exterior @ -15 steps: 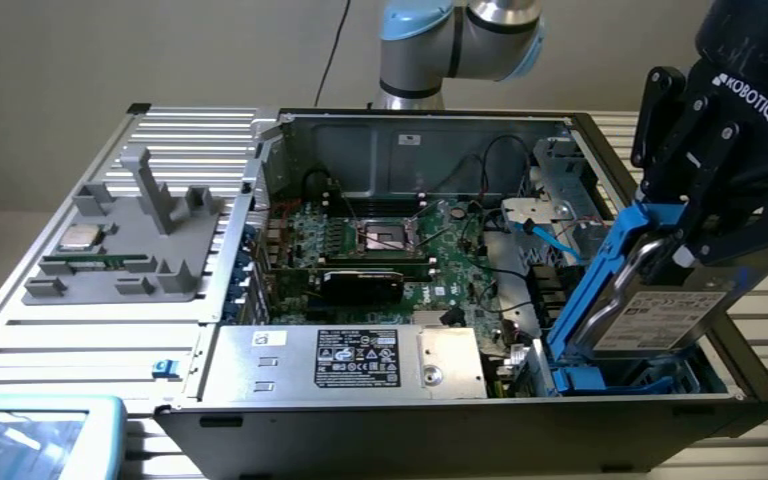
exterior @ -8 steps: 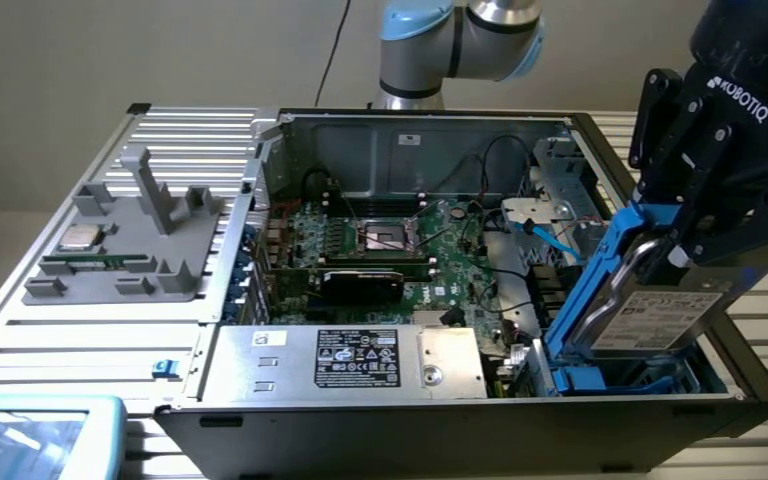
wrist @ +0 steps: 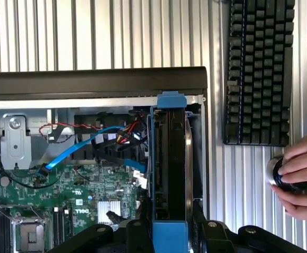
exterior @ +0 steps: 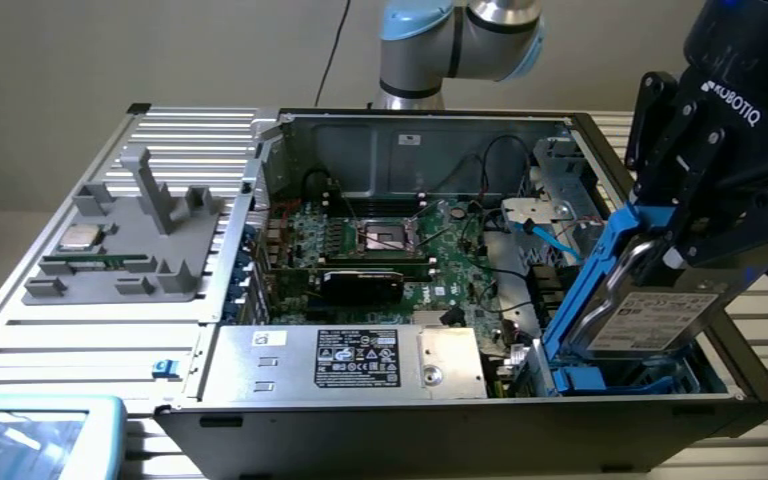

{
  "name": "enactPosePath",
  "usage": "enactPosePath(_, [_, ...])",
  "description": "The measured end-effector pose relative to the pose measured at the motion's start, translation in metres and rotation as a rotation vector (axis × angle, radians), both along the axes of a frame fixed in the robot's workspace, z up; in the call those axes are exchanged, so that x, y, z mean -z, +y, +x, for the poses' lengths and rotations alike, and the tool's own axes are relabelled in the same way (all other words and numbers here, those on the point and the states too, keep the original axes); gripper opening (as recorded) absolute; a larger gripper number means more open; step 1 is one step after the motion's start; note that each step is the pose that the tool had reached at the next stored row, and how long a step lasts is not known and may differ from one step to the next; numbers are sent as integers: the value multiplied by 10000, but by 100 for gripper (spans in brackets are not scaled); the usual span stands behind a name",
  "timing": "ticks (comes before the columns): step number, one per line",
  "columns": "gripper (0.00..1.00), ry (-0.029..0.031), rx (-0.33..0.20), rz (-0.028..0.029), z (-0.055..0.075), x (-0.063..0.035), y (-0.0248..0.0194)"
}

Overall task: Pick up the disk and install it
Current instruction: 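Insert the disk into the insertion slot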

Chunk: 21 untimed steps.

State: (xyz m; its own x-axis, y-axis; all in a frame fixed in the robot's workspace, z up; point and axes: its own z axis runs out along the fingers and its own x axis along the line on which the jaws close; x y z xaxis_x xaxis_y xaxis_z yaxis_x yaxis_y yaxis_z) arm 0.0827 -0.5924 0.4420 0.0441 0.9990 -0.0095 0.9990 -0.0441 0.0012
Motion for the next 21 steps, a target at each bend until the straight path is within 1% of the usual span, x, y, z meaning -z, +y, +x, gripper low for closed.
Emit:
enactPosePath(9, [37, 0, 0, 7, 0, 9, 4])
enactPosePath(15, [37, 1, -27, 2, 0, 20, 9])
enactPosePath(18, [37, 1, -69, 2, 0, 46, 8])
enactPosePath(21, [37, -1, -108, 3, 1, 93, 8])
